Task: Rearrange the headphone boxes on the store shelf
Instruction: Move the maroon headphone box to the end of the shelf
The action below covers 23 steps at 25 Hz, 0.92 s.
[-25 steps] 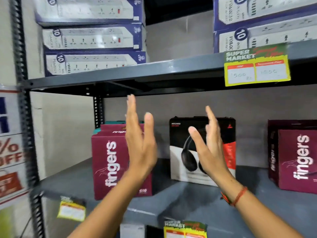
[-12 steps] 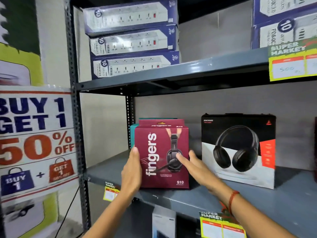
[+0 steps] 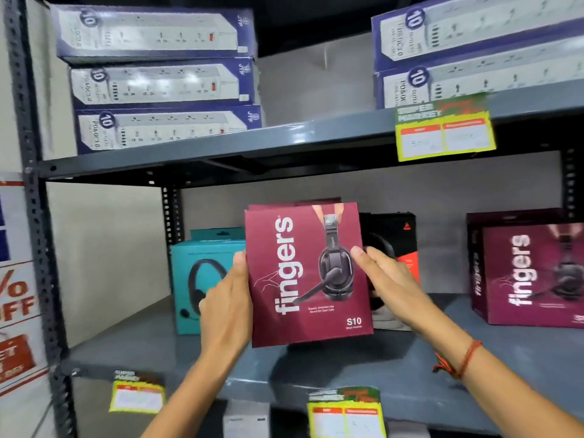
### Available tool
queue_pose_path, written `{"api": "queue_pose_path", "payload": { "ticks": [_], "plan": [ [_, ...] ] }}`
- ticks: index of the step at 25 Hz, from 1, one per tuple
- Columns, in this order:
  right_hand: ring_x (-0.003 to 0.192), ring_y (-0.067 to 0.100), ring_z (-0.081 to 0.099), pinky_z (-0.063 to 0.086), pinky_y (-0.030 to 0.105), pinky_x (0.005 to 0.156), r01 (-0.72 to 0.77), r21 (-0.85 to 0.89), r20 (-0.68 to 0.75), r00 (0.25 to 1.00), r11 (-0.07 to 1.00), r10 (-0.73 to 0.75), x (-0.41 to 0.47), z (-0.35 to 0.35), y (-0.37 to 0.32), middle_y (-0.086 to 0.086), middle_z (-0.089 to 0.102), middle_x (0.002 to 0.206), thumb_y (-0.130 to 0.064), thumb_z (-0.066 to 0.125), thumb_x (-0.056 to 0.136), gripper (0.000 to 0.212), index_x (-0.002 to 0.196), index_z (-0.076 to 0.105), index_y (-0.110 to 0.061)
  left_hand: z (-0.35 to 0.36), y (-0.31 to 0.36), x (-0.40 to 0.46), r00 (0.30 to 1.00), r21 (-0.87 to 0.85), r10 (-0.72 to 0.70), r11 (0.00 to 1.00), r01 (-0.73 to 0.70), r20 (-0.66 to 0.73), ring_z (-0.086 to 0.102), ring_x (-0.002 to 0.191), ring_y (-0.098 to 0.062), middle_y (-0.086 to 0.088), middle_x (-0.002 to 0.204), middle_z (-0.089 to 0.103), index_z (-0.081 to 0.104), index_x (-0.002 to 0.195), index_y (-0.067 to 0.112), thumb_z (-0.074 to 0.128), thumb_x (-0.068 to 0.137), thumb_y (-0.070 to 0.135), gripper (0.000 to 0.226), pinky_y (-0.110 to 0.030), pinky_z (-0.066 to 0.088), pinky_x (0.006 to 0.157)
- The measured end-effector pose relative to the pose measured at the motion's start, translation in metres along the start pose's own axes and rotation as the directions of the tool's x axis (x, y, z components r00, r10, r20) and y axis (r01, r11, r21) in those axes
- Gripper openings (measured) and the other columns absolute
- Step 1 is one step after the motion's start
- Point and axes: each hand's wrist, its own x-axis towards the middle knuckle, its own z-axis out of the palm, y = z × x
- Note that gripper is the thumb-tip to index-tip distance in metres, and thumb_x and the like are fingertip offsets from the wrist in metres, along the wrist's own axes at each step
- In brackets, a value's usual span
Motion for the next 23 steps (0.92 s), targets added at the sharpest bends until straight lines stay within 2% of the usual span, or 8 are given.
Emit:
{"api": "queue_pose_path", "payload": {
  "ticks": [4,5,6,8,12,16,20,23],
  "plan": [
    [0.083,0.018,0.064,0.044,0.043,0.075,0.076,-0.013,-0.227,0.971,0.997,-0.077,-0.027,-0.064,0.015,0.0,0.071,0.081,-0.066,0.042,0.092,0.049,0.104,0.064,-0.024,0.067,0.038,-0.033,0.98,-0.162,0.191,0.97,-0.182,0.046,0.059,0.084,0.01,0.015,0.114,0.068,0.038,0.149,0.049,-0.003,0.075,0.087,0.093,-0.005,0.036,0.072],
    [0.08,0.016,0.063,0.041,0.041,0.07,0.081,-0.036,-0.272,0.958,0.996,-0.087,-0.036,-0.086,0.02,-0.017,0.048,0.067,-0.062,0.042,0.094,0.039,0.102,0.063,-0.03,0.087,0.052,-0.042,0.97,-0.203,0.23,0.956,-0.21,0.08,0.06,0.086,0.012,0.018,0.114,0.067,0.033,0.152,0.049,-0.003,0.074,0.089,0.095,0.001,0.037,0.072],
    [0.08,0.015,0.062,0.039,0.039,0.069,0.064,-0.06,-0.322,0.943,0.996,-0.08,-0.042,-0.11,0.028,-0.026,0.032,0.082,-0.058,0.043,0.096,0.033,0.105,0.063,-0.034,0.11,0.062,-0.049,0.96,-0.223,0.247,0.951,-0.215,0.129,0.064,0.092,0.007,0.017,0.118,0.068,0.028,0.153,0.049,-0.002,0.075,0.089,0.093,0.001,0.039,0.074],
    [0.075,0.017,0.06,0.04,0.029,0.072,0.011,-0.072,-0.398,0.917,0.997,-0.039,-0.051,-0.158,0.05,-0.018,0.05,0.067,-0.06,0.044,0.093,0.034,0.103,0.065,-0.034,0.154,0.087,-0.063,0.937,-0.253,0.272,0.943,-0.214,0.221,0.063,0.108,-0.006,0.014,0.135,0.064,0.022,0.154,0.051,0.004,0.081,0.082,0.081,-0.016,0.044,0.087],
    [0.093,-0.009,0.063,0.046,0.037,0.097,-0.141,0.014,-0.421,0.897,0.99,0.134,-0.064,-0.239,0.106,-0.037,0.07,0.091,-0.08,0.047,0.079,0.035,0.096,0.068,-0.057,0.231,0.132,-0.086,0.875,-0.266,0.244,0.954,-0.139,0.418,0.049,0.138,-0.02,0.01,0.155,0.047,0.022,0.155,0.045,0.016,0.095,0.067,0.064,-0.026,0.035,0.103],
    [0.143,0.009,0.041,0.028,0.048,0.121,-0.305,0.041,-0.368,0.881,0.951,0.298,-0.072,-0.291,0.16,-0.016,0.047,0.153,-0.095,0.046,0.063,0.096,0.145,0.045,-0.046,0.287,0.147,-0.101,0.81,-0.2,0.149,0.979,-0.039,0.567,0.049,0.138,-0.026,0.003,0.155,0.049,0.022,0.155,0.048,0.018,0.098,0.062,0.059,-0.039,0.036,0.112],
    [0.143,0.009,0.039,0.028,0.049,0.12,-0.333,0.066,-0.304,0.891,0.941,0.337,-0.067,-0.307,0.189,-0.021,0.044,0.152,-0.094,0.041,0.067,0.07,0.13,0.049,-0.064,0.308,0.146,-0.11,0.784,-0.212,0.175,0.976,-0.056,0.596,0.054,0.131,-0.021,0.007,0.148,0.056,0.019,0.155,0.05,0.009,0.086,0.073,0.073,-0.037,0.038,0.107],
    [0.143,0.01,0.04,0.03,0.049,0.119,-0.327,0.084,-0.238,0.911,0.941,0.337,-0.06,-0.312,0.208,-0.018,0.042,0.156,-0.091,0.048,0.069,0.085,0.145,0.035,-0.055,0.319,0.14,-0.112,0.778,-0.222,0.183,0.973,-0.057,0.601,0.053,0.131,-0.018,0.01,0.147,0.055,0.012,0.156,0.05,0.011,0.082,0.075,0.078,-0.036,0.038,0.106]
  ]
}}
